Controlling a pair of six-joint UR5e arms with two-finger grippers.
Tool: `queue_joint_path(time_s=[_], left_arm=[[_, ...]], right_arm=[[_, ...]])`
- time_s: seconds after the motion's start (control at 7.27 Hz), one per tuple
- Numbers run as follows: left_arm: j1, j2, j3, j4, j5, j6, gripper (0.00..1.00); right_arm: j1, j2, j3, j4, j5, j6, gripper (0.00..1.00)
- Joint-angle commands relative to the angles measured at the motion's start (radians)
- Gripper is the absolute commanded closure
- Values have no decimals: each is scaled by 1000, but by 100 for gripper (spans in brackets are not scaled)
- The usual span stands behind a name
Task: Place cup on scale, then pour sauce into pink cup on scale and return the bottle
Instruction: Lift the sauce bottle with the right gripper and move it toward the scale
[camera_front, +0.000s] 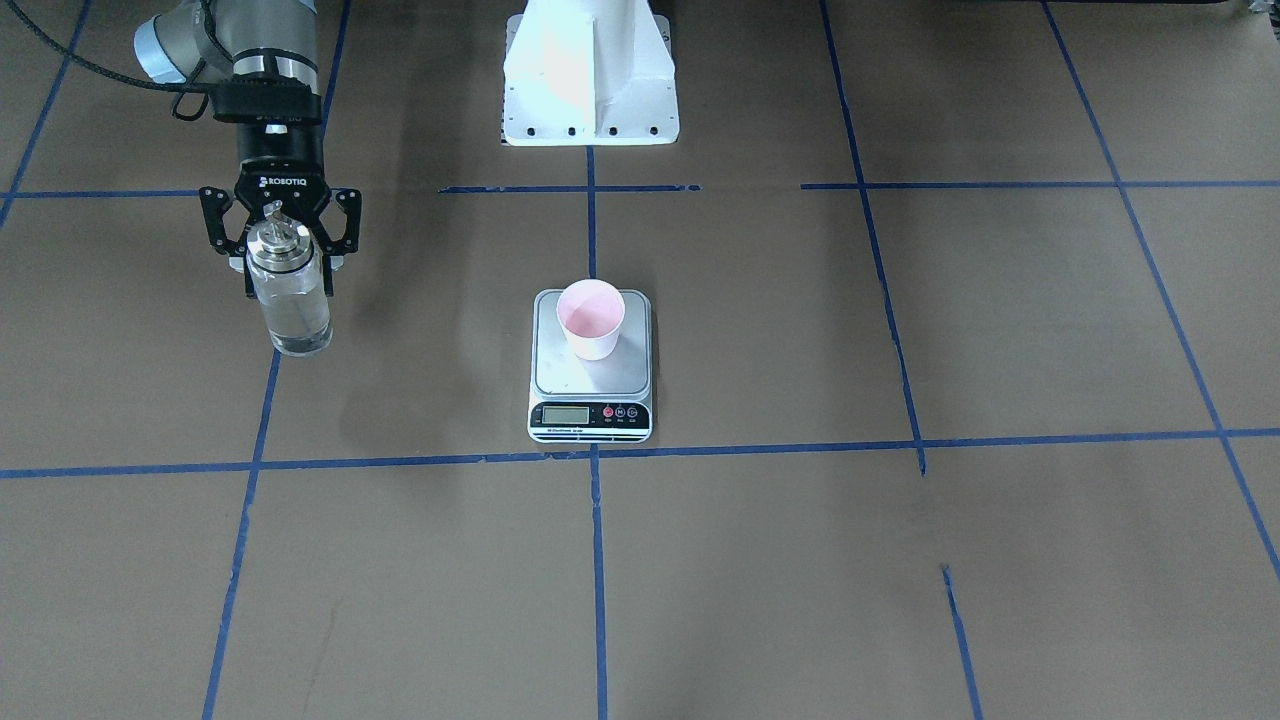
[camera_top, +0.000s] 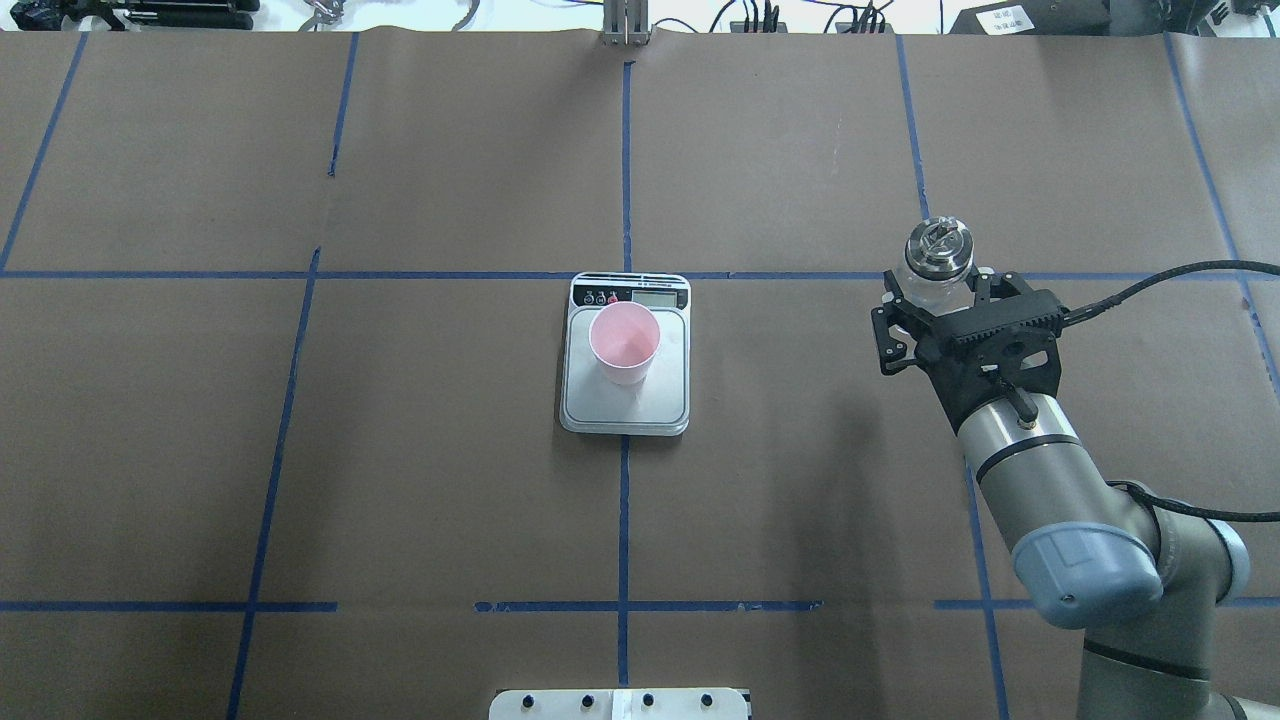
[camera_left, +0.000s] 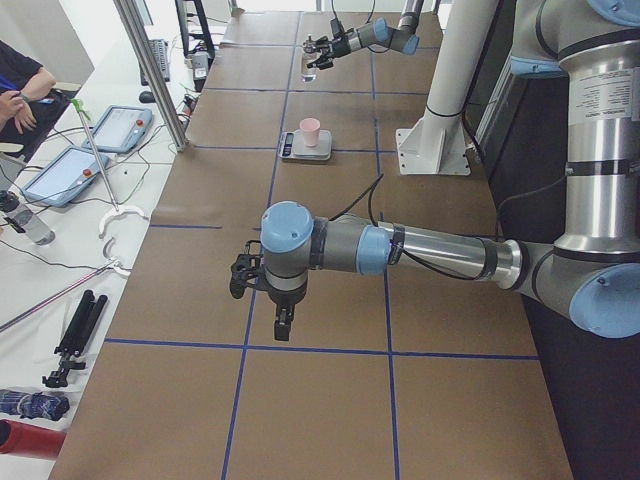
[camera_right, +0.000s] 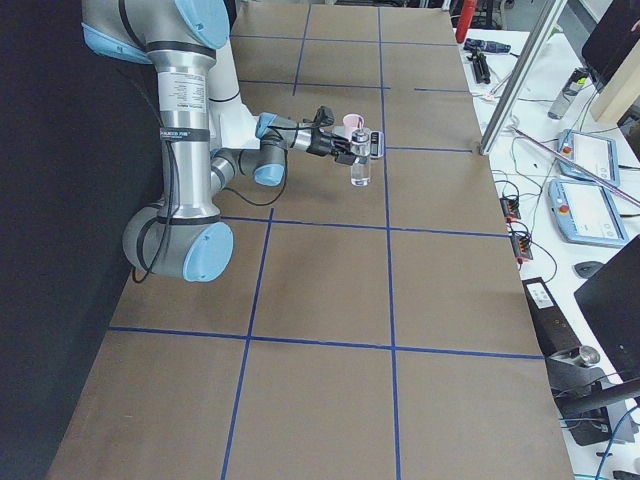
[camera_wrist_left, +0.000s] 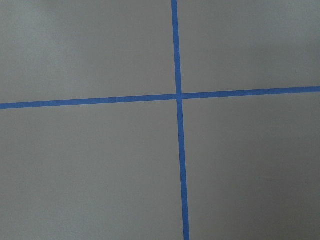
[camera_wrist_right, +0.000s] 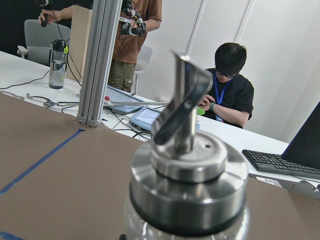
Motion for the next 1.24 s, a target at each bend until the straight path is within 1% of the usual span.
queue_joint_path(time_s=[0.0, 0.28, 0.55, 0.69, 0.83, 0.96, 1.1], left_arm=[[0, 0, 0, 0, 0, 0, 0], [0, 0, 1, 0, 0, 0, 0], [0, 0, 0, 1, 0, 0, 0], [0, 0, 1, 3, -2, 0, 0], [-2, 2, 4, 3, -2, 1, 0], [-2, 18, 15, 1, -2, 4, 0], [-3, 58, -2, -9, -3, 6, 0]], right_arm=[[3, 4, -13, 13, 3, -22, 100], [3, 0, -8, 13, 11, -56, 100], [1, 10, -37, -31, -17, -65, 100], [0, 59, -39, -125, -23, -64, 100], [0, 122, -36, -284, -37, -62, 100], [0, 165, -37, -394, -60, -64, 100], [0, 194, -34, -477, -63, -64, 100]])
